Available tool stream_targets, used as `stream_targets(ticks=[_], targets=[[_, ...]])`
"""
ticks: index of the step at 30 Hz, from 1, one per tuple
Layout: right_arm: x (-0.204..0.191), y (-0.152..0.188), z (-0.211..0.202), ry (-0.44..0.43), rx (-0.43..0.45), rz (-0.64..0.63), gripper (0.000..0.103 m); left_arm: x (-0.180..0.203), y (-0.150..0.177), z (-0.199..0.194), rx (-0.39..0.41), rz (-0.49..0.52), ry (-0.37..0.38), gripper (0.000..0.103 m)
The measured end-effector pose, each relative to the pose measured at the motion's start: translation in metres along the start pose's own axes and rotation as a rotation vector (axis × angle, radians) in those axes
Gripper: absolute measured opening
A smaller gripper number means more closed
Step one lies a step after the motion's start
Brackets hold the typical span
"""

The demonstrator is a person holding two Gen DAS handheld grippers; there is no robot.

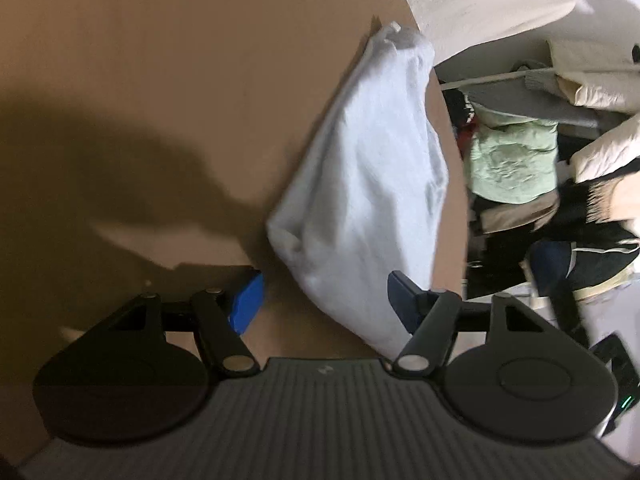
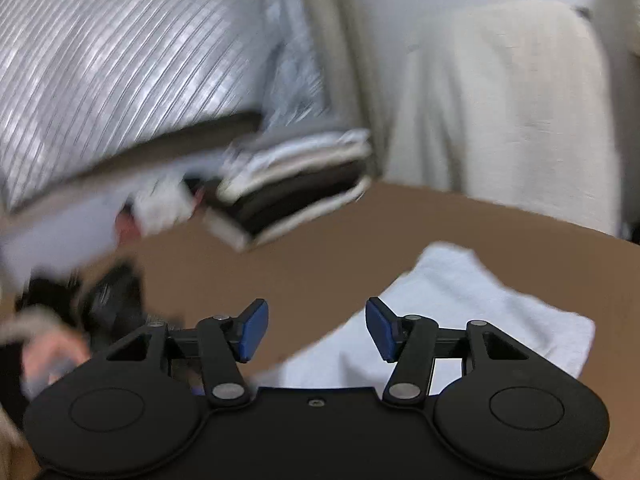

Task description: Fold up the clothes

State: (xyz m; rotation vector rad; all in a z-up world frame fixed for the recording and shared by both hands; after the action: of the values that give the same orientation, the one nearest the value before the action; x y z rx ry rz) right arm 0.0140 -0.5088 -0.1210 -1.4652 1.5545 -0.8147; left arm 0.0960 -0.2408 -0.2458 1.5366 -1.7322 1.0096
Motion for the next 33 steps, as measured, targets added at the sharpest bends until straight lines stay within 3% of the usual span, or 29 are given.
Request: stream_targets(ticks=[2,4,6,7,10,12,16,20,24,25,27,28,30,31,33], targets=[[-0.032,-0.001,0.000,-0.052,-0.001,-0.129,0.059,0.006,0.005,0.003,0.032,0.047,-0.013,0.068],[-0.050,0.015,0.006,-0.042,-0.072,-0.271,0.059,0.011,0.006,0.011,0.069,0.081,0.007,0.064],[-0.063,0.027,0.008,-0.036,-0.105,-0.380,0.059,0.015,0.006,0.023,0.076,0.128,0.002,0.032],[-0.070,0.033,0.009,-0.033,-0.121,-0.434,0.060,0.018,0.006,0.031,0.053,0.166,-0.026,0.009],[-0.076,0.046,0.017,0.047,-0.155,-0.540,0.062,0.037,0.019,0.034,0.082,0.350,-0.141,0.008],[-0.077,0.053,0.020,0.107,-0.180,-0.602,0.062,0.052,0.022,0.023,0.126,0.397,-0.123,0.007],[-0.078,0.077,0.016,0.133,-0.261,-0.757,0.062,0.073,0.020,-0.006,0.224,0.445,-0.064,0.007],[-0.075,0.091,0.015,0.198,-0.330,-0.852,0.062,0.076,0.015,-0.022,0.269,0.452,-0.075,0.006],[-0.043,0.082,0.025,0.313,-0.385,-0.694,0.061,0.055,0.023,-0.025,0.242,0.403,-0.110,0.006],[-0.039,0.078,0.024,0.321,-0.378,-0.656,0.059,0.048,0.026,-0.026,0.231,0.391,-0.124,0.006],[-0.036,0.069,0.018,0.327,-0.350,-0.611,0.042,0.037,0.025,-0.029,0.222,0.359,-0.120,0.009],[-0.041,0.065,0.013,0.330,-0.326,-0.632,0.022,0.035,0.023,-0.031,0.228,0.342,-0.107,0.011],[-0.051,0.059,0.004,0.343,-0.285,-0.670,0.017,0.032,0.023,-0.035,0.252,0.328,-0.116,0.025],[-0.053,0.057,0.001,0.347,-0.281,-0.673,0.016,0.036,0.026,-0.038,0.283,0.389,-0.152,0.035],[-0.057,0.054,-0.004,0.354,-0.274,-0.679,0.016,0.049,0.034,-0.044,0.359,0.557,-0.241,0.036]])
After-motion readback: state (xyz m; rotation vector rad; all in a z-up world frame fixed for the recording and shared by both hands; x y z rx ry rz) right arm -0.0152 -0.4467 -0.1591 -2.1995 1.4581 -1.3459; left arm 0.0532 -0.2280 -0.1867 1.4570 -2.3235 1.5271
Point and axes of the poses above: each gripper's, at about its wrist camera, not at the fingertips, and z roughly the way its jaws point, x to its right, y to its underside, the point moved 4 cm from there along z, roughly the way its jaws point, and after that the axes turned 5 degrees about x, right-handed, at the moved point
